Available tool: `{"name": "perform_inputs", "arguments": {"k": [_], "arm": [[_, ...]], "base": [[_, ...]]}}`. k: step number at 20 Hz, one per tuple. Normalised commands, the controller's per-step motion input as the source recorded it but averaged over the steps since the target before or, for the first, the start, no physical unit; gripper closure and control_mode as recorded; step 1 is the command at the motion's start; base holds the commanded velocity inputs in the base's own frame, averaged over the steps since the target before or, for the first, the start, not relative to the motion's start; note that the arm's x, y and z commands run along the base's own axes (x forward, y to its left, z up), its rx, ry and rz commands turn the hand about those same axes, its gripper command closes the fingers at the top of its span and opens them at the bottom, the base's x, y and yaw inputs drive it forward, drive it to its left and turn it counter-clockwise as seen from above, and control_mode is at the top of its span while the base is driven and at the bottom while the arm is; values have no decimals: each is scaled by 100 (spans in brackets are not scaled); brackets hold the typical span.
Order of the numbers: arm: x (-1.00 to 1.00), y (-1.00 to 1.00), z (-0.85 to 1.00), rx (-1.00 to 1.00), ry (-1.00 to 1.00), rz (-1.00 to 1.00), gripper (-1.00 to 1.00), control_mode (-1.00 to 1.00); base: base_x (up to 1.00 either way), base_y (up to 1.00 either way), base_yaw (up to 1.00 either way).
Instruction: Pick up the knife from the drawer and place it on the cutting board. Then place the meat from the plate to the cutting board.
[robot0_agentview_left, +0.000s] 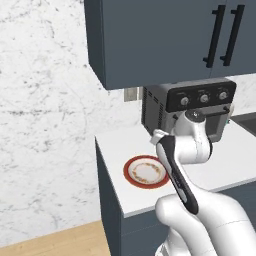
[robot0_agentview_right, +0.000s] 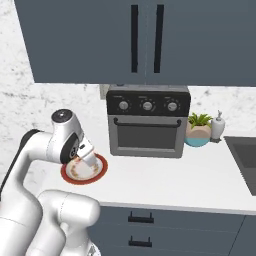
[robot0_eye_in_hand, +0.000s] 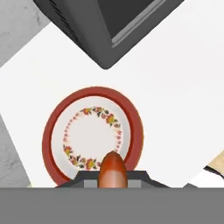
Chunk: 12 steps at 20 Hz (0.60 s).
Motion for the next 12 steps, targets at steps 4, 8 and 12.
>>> {"name": "perform_inputs", "arguments": {"k": [4,8,12], "arm": [[-32,-15,7,0,0,0,100,100],[0,0,0,0,0,0,100,100],[0,0,0,0,0,0,100,100]], "base": [[-35,-30,0],[-72,-88,0],[-34,-100,-4]]}}
